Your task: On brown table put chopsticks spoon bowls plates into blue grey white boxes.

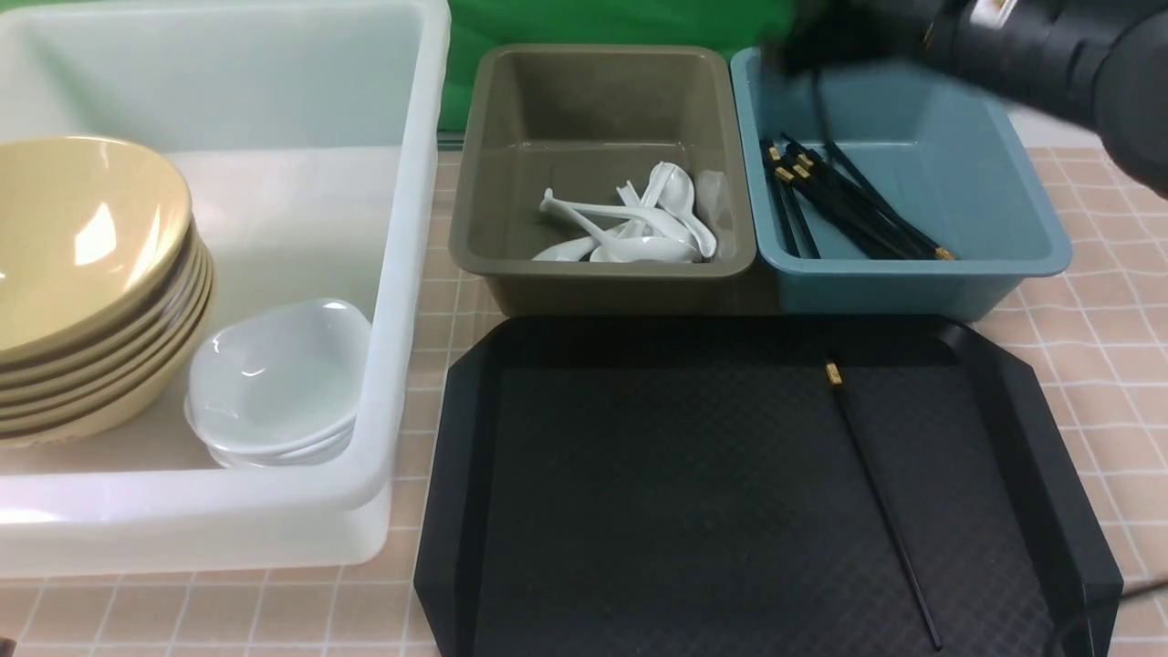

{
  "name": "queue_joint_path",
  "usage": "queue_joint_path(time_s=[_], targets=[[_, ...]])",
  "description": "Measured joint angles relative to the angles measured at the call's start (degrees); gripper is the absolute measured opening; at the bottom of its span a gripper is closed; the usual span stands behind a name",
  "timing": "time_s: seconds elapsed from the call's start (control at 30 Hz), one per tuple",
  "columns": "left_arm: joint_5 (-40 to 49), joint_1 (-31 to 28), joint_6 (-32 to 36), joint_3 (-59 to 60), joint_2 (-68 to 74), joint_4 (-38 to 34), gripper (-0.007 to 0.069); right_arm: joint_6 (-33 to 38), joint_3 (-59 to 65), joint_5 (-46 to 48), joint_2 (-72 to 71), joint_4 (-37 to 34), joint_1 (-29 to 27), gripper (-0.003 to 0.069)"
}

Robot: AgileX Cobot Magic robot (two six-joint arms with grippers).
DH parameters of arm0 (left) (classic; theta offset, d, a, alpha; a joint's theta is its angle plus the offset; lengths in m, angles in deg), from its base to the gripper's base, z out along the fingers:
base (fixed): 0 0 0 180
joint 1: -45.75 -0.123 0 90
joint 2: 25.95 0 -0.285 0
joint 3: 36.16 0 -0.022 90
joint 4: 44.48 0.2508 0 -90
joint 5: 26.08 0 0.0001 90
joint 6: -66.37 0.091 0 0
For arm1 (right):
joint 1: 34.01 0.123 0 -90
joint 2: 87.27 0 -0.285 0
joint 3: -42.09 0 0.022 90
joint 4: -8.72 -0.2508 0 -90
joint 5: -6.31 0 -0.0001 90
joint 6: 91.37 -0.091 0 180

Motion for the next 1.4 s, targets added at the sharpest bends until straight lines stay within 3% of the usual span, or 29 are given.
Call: queue_joint_path(time_s=[0.07, 0.2, 0.27, 0.33, 0.37, 0.4, 0.6, 0.7, 0.9, 1.2, 1.4], targets=[[0.0, 0.0, 0.0, 0.0, 0.0, 0.0, -0.0007, -0.7, -0.7, -5.0, 3.8, 0.0, -2.8, 0.0071], [0.0, 0.0, 0.0, 0.0, 0.0, 0.0, -0.0007, -2.4, -2.2, -3.2, 10.0, -0.2, -5.7, 0.012], [0.1, 0.0, 0.0, 0.0, 0.0, 0.0, -0.0007, -2.8, -2.9, 4.5, 13.8, -0.2, -7.1, 0.0205], [0.3, 0.0, 0.0, 0.0, 0.0, 0.0, -0.0007, -2.9, -3.2, 8.9, 14.3, -0.2, -7.2, 0.0237], [0.6, 0.0, 0.0, 0.0, 0.0, 0.0, -0.0007, -3.0, -3.9, 15.7, 14.1, -0.2, -7.4, 0.0283], [0.6, 0.0, 0.0, 0.0, 0.0, 0.0, -0.0007, -3.1, -4.1, 17.4, 13.9, -0.2, -7.4, 0.0287], [0.8, 0.0, 0.0, 0.0, 0.0, 0.0, -0.0007, -5.4, -7.3, 49.8, 8.5, -0.2, -6.2, 0.0323], [0.9, 0.0, 0.0, 0.0, 0.0, 0.0, -0.0007, -6.0, -4.8, 57.8, 8.9, -0.2, -5.0, 0.0323], [0.9, 0.0, 0.0, 0.0, 0.0, 0.0, -0.0007, -6.1, 0.8, 58.9, 14.0, -0.1, -1.8, 0.0323], [0.9, 0.0, 0.0, 0.0, 0.0, 0.0, -0.0007, -6.5, 1.0, 56.0, 18.4, 2.0, -1.6, 0.0319], [0.9, 0.0, 0.0, 0.0, 0.0, 0.0, -0.0007, -6.5, 0.9, 55.7, 19.7, 2.4, -1.6, 0.0258]])
